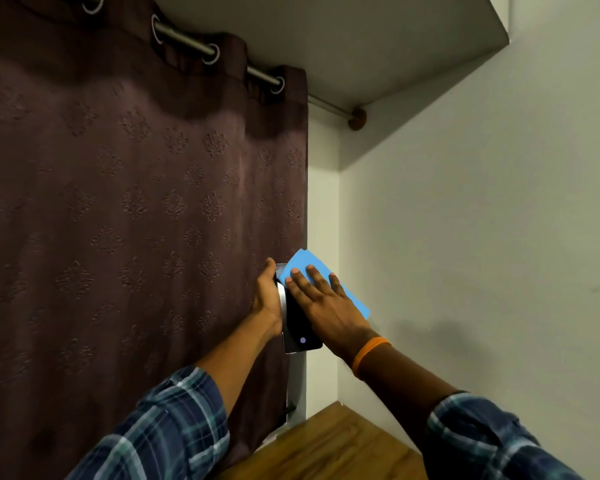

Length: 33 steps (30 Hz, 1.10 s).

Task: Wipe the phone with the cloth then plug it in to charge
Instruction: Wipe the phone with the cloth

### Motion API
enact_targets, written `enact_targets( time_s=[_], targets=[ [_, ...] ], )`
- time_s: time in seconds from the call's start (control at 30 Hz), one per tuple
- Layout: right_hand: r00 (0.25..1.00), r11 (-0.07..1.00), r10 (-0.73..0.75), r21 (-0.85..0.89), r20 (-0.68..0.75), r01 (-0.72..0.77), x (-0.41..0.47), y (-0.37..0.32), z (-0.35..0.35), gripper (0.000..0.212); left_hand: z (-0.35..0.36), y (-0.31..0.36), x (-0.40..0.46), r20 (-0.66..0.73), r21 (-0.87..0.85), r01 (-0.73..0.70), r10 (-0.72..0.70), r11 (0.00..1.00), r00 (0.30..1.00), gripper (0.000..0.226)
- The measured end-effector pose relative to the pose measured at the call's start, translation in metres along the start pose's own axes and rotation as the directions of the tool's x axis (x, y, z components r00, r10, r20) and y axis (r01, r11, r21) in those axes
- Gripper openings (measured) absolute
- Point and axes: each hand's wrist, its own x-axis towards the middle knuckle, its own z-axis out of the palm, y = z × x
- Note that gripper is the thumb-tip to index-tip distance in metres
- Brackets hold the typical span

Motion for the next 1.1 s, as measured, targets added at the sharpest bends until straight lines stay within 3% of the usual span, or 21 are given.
enact_targets(
  time_s=[0.2,0.43,0.8,1.1],
  targets=[
    [0.997,0.998,-0.061,-0.027,-0.054,0.06,-0.018,-0.002,0.021,0.068,-0.012,-0.001,0.006,-0.074,-0.031,-0.014,0.011,0.999,0.997,0.082],
    [0.997,0.998,-0.04,0.047,-0.061,0.043,-0.017,-0.002,0.02,0.063,-0.009,-0.006,0.007,-0.015,-0.179,0.002,-0.005,0.984,1.0,0.077],
    [1.0,1.0,0.026,-0.01,-0.005,-0.027,0.002,-0.003,0.001,0.07,-0.002,-0.006,-0.003,-0.016,-0.153,-0.049,0.047,0.987,0.999,0.07],
    [0.987,0.981,0.153,0.129,-0.046,-0.146,0.016,0.001,-0.006,0.061,0.002,-0.018,-0.02,0.062,-0.08,0.022,-0.017,0.997,0.998,0.069]
  ],
)
